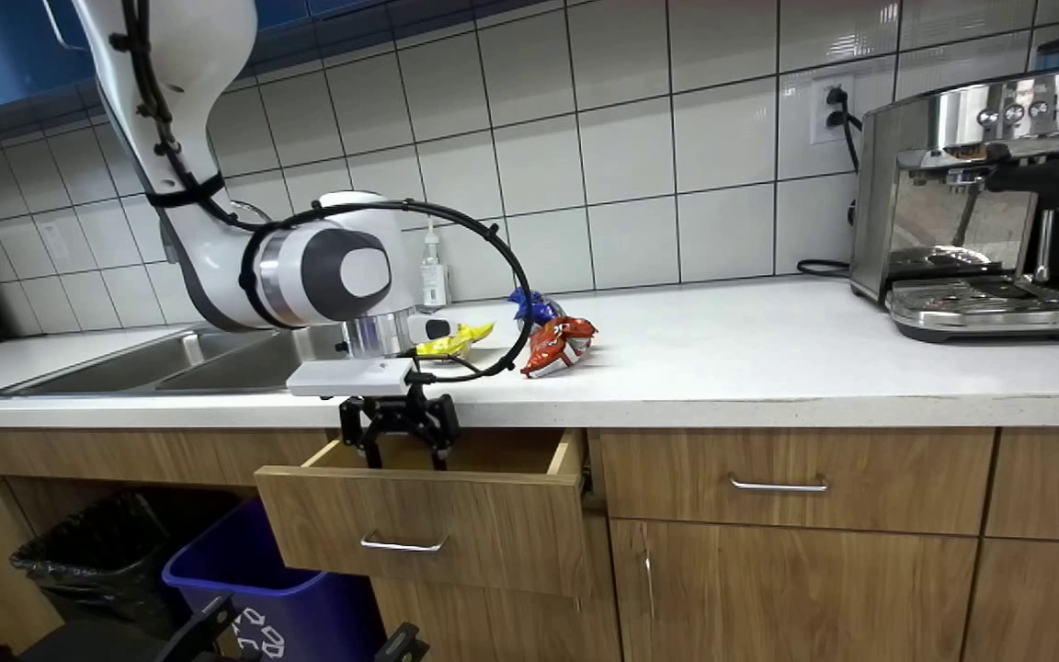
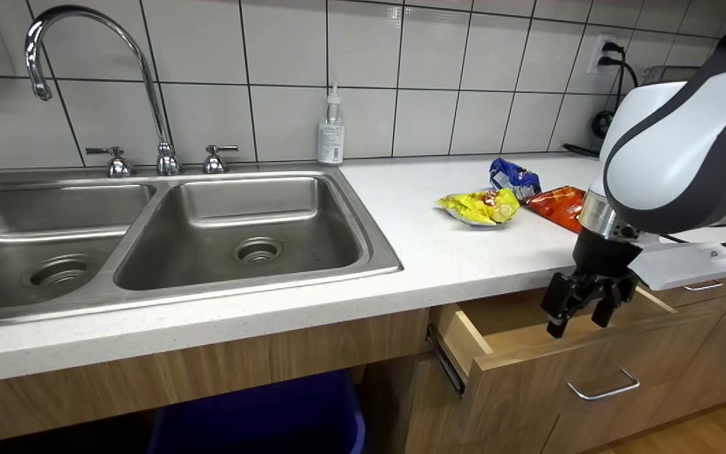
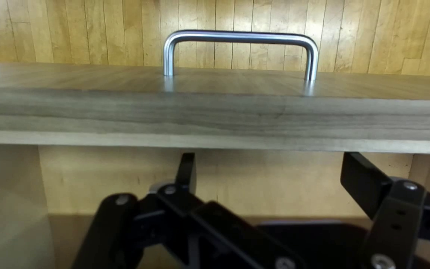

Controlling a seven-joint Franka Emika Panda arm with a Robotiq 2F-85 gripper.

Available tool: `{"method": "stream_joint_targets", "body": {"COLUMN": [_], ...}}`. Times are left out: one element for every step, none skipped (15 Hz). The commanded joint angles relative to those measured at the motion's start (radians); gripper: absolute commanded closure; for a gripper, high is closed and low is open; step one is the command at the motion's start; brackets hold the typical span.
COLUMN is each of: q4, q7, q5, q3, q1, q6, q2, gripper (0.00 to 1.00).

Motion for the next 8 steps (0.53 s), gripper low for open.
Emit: {"method": "stream_joint_targets", "body": {"q4": [-0.083,-0.094,-0.104,-0.115,-0.125,-0.135,-0.143,-0.154], "q7": [0.010,0.010,0.011,0.010,0.011,0.014,0.017,0.020], "q5": [-0.005,-0.004,-0.004,-0.002,-0.002,-0.006,-0.010,-0.013], "q3": [0.016,0.015,0.015,0.015,0.015,0.012,0.009,0.007], "q1": [-0.019,-0.020,-0.019,-0.021,-0.021,-0.018,-0.016,-0.014], "q6": [0.004,0.005,0.005,0.004,0.003,0.005,0.006,0.007], "q2": [-0.063,-0.073,-0.081,-0.090,-0.097,-0.100,-0.103,-0.111], "gripper": [0.00,0.00,0.00,0.00,0.00,0.00,0.00,0.00]}}
